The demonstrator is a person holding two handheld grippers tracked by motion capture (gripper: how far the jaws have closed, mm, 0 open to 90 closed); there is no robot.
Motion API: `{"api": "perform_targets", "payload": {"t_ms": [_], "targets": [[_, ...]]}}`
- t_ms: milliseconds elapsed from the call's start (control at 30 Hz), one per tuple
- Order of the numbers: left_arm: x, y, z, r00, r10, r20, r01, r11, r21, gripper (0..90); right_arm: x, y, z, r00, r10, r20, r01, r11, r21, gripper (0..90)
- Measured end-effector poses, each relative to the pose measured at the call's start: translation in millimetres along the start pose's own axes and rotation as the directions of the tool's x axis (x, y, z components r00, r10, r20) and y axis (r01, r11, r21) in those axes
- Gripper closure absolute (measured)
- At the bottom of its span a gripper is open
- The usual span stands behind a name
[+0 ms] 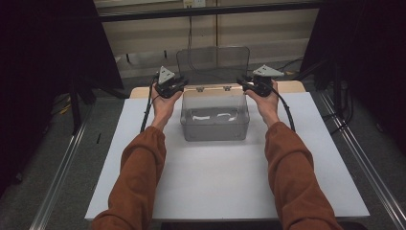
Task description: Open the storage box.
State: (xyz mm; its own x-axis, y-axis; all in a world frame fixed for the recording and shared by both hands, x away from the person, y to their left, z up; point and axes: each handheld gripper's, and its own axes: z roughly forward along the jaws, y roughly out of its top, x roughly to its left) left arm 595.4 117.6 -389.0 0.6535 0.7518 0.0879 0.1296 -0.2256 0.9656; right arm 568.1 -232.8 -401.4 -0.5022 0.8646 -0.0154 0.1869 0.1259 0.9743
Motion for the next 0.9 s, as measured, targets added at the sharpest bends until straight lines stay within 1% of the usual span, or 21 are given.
{"api": "perform_targets", "payload": {"t_ms": [33, 100, 200, 233, 333, 367, 500, 633, 667, 733, 800, 833, 900], "targets": [[-0.2, -0.3, 0.6, 1.0000, -0.007, -0.002, 0.007, 1.0000, -0.004, 71.7, -0.1, 0.2, 0.5, 1.0000, -0.003, 0.004, 0.003, 1.000, 0.003, 66.8], [1.5, -0.9, 0.8, 1.0000, -0.005, 0.004, 0.005, 1.0000, 0.006, 71.7, -0.7, 0.9, 1.6, 1.0000, -0.004, 0.002, 0.004, 1.000, 0.007, 66.9], [2.8, -2.5, 1.4, 0.9999, -0.013, 0.008, 0.013, 0.9998, 0.013, 71.6, -1.0, 1.6, 3.4, 0.9999, -0.004, 0.011, 0.004, 1.000, 0.011, 66.8], [3.1, -2.9, 1.6, 0.9997, -0.021, 0.009, 0.021, 0.9997, 0.009, 71.6, -1.2, 1.8, 4.1, 0.9999, -0.005, 0.014, 0.005, 1.000, 0.014, 66.6], [4.0, -3.2, 1.8, 0.9998, -0.017, 0.012, 0.017, 0.9998, 0.013, 71.6, -1.5, 1.9, 5.9, 0.9999, -0.003, 0.014, 0.003, 1.000, 0.013, 66.5], [4.0, -3.6, 1.8, 0.9996, -0.025, 0.012, 0.025, 0.9996, 0.015, 71.6, -1.8, 2.1, 6.3, 0.9999, -0.004, 0.015, 0.004, 1.000, 0.013, 66.5], [4.0, -6.3, 4.3, 0.9999, -0.012, 0.011, 0.012, 0.9994, 0.032, 69.7, -2.1, 3.0, 7.3, 0.9999, -0.001, 0.014, 0.001, 1.000, 0.019, 66.4], [4.3, -8.8, 6.0, 0.9998, -0.021, 0.007, 0.021, 0.9990, 0.038, 69.4, -2.1, 3.9, 9.1, 0.9997, 0.005, 0.023, -0.006, 1.000, 0.029, 65.6], [4.9, -9.2, 6.3, 0.9998, -0.017, 0.010, 0.016, 0.9990, 0.041, 69.2, -2.3, 3.9, 9.5, 0.9997, 0.005, 0.023, -0.005, 1.000, 0.028, 65.5], [6.4, -10.3, 7.1, 0.9991, -0.036, 0.021, 0.035, 0.9985, 0.041, 68.5, -2.2, 4.5, 9.8, 0.9997, 0.008, 0.024, -0.009, 0.999, 0.032, 65.5], [6.5, -11.2, 8.7, 0.9983, -0.054, 0.021, 0.053, 0.9977, 0.042, 68.8, -1.8, 5.0, 9.8, 0.9996, 0.010, 0.028, -0.011, 0.999, 0.037, 65.4], [5.4, -11.3, 9.3, 0.9986, -0.052, 0.012, 0.051, 0.9975, 0.049, 68.4, -1.8, 4.8, 10.1, 0.9995, 0.013, 0.028, -0.014, 0.999, 0.036, 65.2], [4.2, -11.8, 10.6, 0.9985, -0.054, 0.010, 0.054, 0.9972, 0.053, 67.3, -1.9, 4.9, 10.7, 0.9995, 0.010, 0.029, -0.011, 0.999, 0.043, 64.6]]}}
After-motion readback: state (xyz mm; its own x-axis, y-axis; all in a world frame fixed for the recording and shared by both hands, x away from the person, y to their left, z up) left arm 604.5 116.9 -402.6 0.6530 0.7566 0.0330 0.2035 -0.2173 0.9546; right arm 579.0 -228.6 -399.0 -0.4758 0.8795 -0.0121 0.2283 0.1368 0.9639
